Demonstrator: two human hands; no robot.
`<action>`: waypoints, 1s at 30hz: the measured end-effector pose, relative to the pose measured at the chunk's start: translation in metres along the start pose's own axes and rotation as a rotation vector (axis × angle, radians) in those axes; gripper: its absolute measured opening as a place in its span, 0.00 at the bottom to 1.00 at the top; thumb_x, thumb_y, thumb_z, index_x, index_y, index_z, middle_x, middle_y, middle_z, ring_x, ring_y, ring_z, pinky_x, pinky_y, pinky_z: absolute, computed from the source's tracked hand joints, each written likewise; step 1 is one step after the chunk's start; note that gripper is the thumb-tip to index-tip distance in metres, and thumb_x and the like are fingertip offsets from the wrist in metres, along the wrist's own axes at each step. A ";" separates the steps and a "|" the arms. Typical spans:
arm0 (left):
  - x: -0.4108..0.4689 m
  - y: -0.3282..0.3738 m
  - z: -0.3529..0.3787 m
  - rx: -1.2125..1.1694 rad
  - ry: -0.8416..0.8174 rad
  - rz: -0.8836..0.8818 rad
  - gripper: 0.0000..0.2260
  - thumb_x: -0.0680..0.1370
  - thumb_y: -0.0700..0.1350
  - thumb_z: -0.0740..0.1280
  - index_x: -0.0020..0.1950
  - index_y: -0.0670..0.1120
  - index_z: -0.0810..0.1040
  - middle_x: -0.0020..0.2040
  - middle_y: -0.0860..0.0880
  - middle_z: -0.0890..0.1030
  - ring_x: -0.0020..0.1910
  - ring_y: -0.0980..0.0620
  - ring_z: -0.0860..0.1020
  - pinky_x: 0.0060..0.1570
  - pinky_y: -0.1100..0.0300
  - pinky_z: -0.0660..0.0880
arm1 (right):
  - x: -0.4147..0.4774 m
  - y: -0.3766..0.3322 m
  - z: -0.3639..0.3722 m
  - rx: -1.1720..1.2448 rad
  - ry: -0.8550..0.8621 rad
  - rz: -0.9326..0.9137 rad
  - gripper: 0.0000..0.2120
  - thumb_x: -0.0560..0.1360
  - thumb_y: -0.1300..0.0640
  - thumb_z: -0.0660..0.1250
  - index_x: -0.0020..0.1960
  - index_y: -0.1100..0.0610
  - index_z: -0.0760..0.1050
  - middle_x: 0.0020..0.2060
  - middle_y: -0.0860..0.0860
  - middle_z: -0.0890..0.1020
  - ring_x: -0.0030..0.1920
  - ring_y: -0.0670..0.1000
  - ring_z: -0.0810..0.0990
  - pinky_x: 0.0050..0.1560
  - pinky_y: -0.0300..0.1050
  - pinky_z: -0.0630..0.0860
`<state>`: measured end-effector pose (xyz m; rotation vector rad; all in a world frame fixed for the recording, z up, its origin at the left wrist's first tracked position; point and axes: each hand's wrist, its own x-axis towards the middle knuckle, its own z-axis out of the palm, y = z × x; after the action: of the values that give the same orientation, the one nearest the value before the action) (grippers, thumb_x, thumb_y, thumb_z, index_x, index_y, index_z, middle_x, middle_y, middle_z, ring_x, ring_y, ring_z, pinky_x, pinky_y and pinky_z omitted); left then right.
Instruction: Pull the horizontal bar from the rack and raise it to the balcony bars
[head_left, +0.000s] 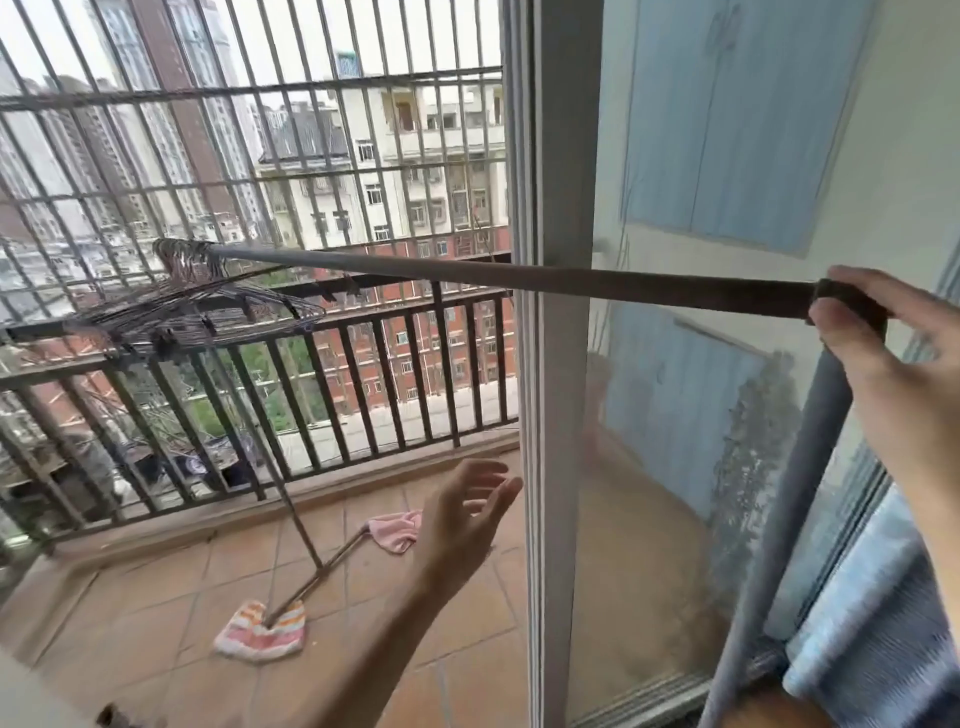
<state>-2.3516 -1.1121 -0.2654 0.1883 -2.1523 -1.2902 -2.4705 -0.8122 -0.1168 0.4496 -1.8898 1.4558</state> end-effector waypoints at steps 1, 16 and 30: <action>-0.002 0.000 0.010 -0.016 0.004 -0.010 0.21 0.71 0.64 0.68 0.54 0.49 0.81 0.48 0.55 0.84 0.45 0.62 0.82 0.41 0.70 0.76 | 0.002 0.004 -0.002 0.002 -0.021 0.001 0.20 0.70 0.29 0.65 0.59 0.34 0.78 0.53 0.44 0.84 0.58 0.43 0.81 0.66 0.50 0.74; -0.074 0.054 0.112 -0.067 0.101 -0.191 0.09 0.76 0.58 0.69 0.51 0.55 0.83 0.46 0.54 0.85 0.46 0.54 0.84 0.46 0.63 0.79 | -0.023 0.119 -0.055 0.460 -0.746 0.250 0.19 0.70 0.67 0.65 0.60 0.57 0.79 0.50 0.43 0.87 0.50 0.43 0.83 0.60 0.37 0.76; -0.129 0.102 0.263 0.052 0.394 -0.432 0.13 0.74 0.50 0.72 0.58 0.51 0.81 0.50 0.56 0.84 0.49 0.57 0.82 0.47 0.62 0.79 | -0.034 0.188 -0.039 0.523 -1.057 0.014 0.17 0.69 0.48 0.74 0.58 0.47 0.83 0.51 0.37 0.85 0.51 0.45 0.83 0.52 0.32 0.75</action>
<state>-2.3789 -0.8084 -0.3235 0.8922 -1.8588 -1.2912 -2.5563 -0.7220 -0.2669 1.7225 -2.1895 1.9165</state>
